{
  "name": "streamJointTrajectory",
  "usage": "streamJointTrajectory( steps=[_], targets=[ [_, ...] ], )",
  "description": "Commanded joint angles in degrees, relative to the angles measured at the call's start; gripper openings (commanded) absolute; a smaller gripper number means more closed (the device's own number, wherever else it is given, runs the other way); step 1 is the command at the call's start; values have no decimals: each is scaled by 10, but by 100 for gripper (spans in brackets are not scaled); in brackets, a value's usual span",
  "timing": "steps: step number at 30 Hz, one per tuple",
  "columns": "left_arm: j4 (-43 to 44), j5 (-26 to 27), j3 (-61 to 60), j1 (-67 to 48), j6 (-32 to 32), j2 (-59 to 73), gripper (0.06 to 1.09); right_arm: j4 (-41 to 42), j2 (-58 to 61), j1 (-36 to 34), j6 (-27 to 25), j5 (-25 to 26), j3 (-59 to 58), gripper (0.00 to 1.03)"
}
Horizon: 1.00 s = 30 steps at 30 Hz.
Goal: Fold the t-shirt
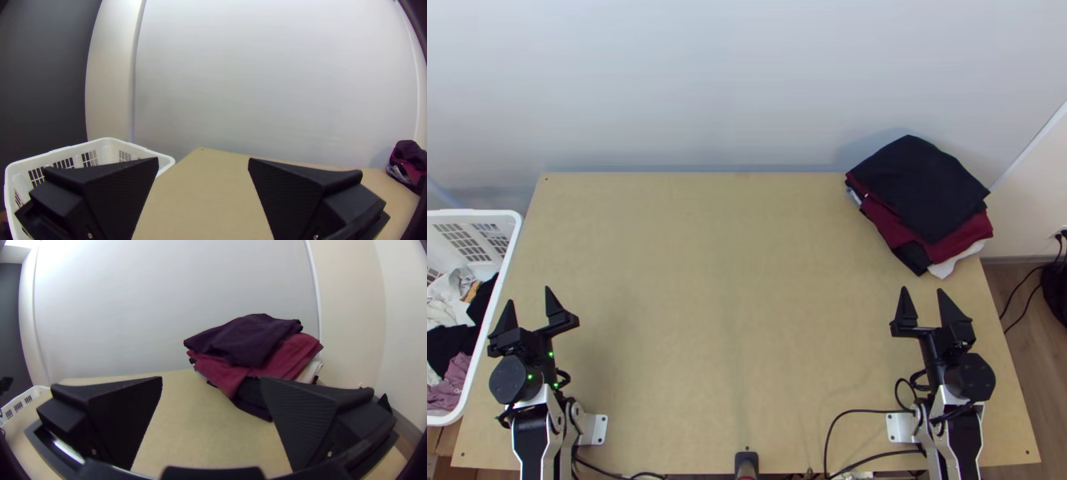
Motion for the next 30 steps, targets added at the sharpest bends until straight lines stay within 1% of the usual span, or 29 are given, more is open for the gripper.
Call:
streamJointTrajectory(
  steps=[1, 5, 7, 8, 11, 15, 16, 18, 20, 23, 28, 30],
  targets=[
    [-7, 2, -23, 1, -10, -4, 104, -3, -2, -3, -7, 2, -6, 99],
    [-10, 4, -23, 3, 1, -3, 104, -3, -2, -3, -7, 2, -6, 99],
    [-8, 2, -23, 14, 54, -4, 104, -3, -2, -3, -7, 2, -6, 99],
    [-6, -3, -24, 28, 65, -4, 104, -3, -2, -3, -7, 2, -6, 99],
    [-4, -1, -24, 79, 52, -4, 104, -3, -2, -3, -7, 2, -6, 99],
    [14, -1, -13, 91, 136, -4, 104, -3, -2, -3, -7, 2, -6, 99],
    [6, -2, -5, 93, 141, -4, 104, -3, -2, -3, -7, 2, -6, 99],
    [-36, -1, 26, 106, 142, -4, 104, -3, -2, -3, -7, 2, -6, 99],
    [-107, 3, 68, 110, 141, 5, 104, -3, -2, -3, -7, 2, -6, 99],
    [-194, 5, 150, 109, 112, 44, 104, -3, -2, -3, -7, 2, -6, 99],
    [-303, 11, 310, 111, 45, 189, 104, -3, -2, -3, -7, 2, -6, 99],
    [-345, 12, 376, 122, 30, 257, 104, -3, -2, -3, -7, 2, -6, 99]
  ],
)
